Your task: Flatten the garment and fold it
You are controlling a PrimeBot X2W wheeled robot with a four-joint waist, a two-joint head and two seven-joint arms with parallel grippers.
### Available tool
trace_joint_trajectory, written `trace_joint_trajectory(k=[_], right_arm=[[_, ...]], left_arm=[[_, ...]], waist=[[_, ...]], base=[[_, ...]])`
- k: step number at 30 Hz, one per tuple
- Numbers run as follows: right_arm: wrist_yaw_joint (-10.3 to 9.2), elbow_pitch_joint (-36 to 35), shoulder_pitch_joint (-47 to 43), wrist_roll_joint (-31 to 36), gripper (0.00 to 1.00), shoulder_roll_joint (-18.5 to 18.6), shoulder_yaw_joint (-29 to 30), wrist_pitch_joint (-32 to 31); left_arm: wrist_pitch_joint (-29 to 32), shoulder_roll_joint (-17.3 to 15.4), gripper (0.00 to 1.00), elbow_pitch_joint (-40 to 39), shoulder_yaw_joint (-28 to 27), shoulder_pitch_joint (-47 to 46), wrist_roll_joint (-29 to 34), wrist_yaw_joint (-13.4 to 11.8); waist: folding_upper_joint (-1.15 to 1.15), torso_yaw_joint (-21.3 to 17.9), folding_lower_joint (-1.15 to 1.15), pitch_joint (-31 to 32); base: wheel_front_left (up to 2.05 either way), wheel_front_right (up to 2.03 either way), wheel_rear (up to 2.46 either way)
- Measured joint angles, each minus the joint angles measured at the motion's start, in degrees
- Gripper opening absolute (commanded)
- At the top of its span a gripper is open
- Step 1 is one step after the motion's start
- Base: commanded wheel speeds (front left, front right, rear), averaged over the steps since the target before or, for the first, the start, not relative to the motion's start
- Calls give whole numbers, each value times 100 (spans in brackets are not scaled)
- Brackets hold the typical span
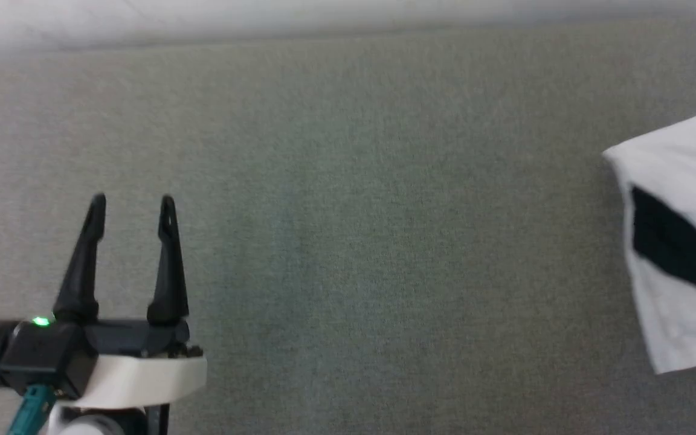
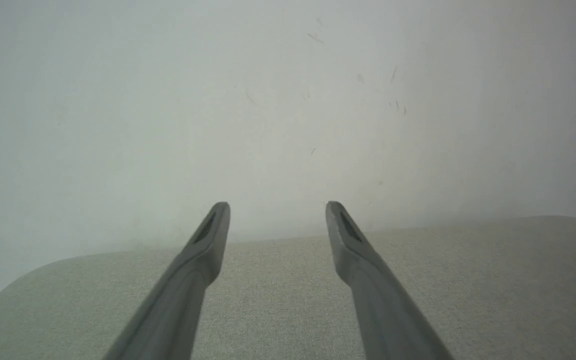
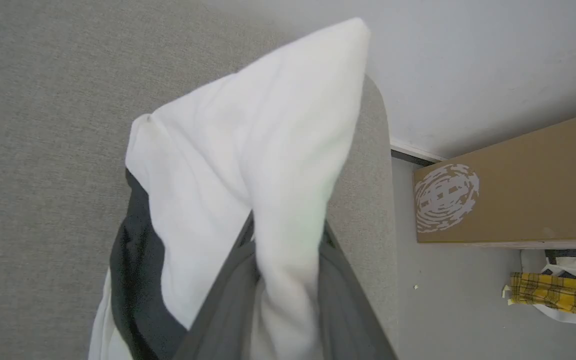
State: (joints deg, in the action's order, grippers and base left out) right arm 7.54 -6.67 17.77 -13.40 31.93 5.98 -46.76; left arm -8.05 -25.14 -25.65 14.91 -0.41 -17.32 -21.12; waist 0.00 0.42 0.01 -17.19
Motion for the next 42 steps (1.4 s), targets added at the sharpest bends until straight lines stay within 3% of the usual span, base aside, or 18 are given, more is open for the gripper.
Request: trace_joint_trajectory(k=[5,13,24,27,28,37,40,42], right_arm=[[2,237,71,69,0,728,147,305],[3,998,71,236,0,1422,376,923],[7,1634,-14,651,0,1714,692,1434],[7,1760,-15,708,47,1689,712,1513],[7,1783,-14,728,100,1675,706,1538],[7,1973,34,737,100,1635,751,1933],[5,1962,-58,730,100,1501,892,2223],[5,1918,-157,630,100,1214,1073,2434]], left_arm=[[57,-84,100,-190,-25,-408,112,86],[167,-115,100,-314,37,-957,303,140],[180,-107,100,-330,145,-1149,383,141],[179,-80,100,-328,171,-1160,407,140],[178,-64,100,-325,182,-1162,424,140],[-109,49,100,-144,215,-1166,477,58],[-226,119,100,-49,225,-1159,420,58],[-319,191,100,-2,225,-1138,313,59]], waist=[[0,-73,0,-493],[0,-168,1,-1211],[0,-120,-1,-1733],[0,-82,-1,-1776],[0,-76,-1,-1786],[0,-79,-1,-1663],[0,-77,-1,-1524],[0,-72,-2,-1405]], base=[[0,0,0],[0,0,0],[0,0,0],[0,0,0],[0,0,0],[0,0,0],[0,0,0],[0,0,0]])
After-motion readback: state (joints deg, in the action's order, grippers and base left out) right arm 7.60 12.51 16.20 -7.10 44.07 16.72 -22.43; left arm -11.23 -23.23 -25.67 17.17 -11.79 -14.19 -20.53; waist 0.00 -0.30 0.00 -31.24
